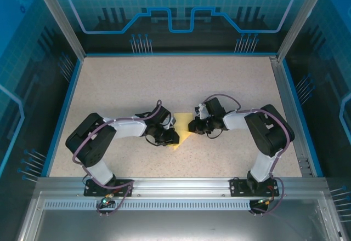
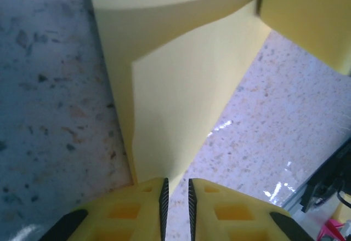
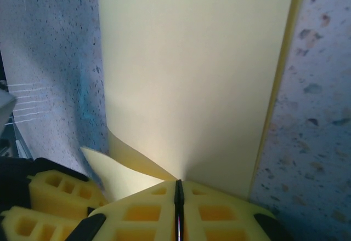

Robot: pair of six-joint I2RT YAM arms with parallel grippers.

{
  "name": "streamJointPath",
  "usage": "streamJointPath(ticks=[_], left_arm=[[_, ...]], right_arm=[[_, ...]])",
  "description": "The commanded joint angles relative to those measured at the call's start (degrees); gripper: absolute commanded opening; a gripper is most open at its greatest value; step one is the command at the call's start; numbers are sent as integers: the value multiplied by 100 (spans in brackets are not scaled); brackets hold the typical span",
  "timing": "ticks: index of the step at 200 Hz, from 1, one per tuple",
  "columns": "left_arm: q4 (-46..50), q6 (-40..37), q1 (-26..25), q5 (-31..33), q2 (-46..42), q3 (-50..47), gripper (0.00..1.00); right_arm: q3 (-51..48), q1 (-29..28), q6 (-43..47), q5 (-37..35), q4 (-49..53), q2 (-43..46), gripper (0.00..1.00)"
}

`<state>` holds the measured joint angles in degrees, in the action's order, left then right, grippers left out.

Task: Fold a paper plane with a square sheet of paper (pick it up from the middle)
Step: Third fold the triangle at the center of the table.

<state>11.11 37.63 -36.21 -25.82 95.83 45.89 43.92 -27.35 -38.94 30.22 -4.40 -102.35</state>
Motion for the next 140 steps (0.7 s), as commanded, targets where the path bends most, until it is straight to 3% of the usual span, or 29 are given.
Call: streamJointPath(ticks=[1, 76, 140], left_arm=[[111, 179, 8, -306, -354, 449, 23], [-620, 356, 9, -1236, 775, 1030, 24], [-298, 79, 8, -742, 1166, 633, 22]], right_arm=[[-15, -43, 158, -416, 456, -229, 10], [22, -51, 117, -431, 443, -319, 10], [-13, -51, 123, -497, 493, -321, 10]])
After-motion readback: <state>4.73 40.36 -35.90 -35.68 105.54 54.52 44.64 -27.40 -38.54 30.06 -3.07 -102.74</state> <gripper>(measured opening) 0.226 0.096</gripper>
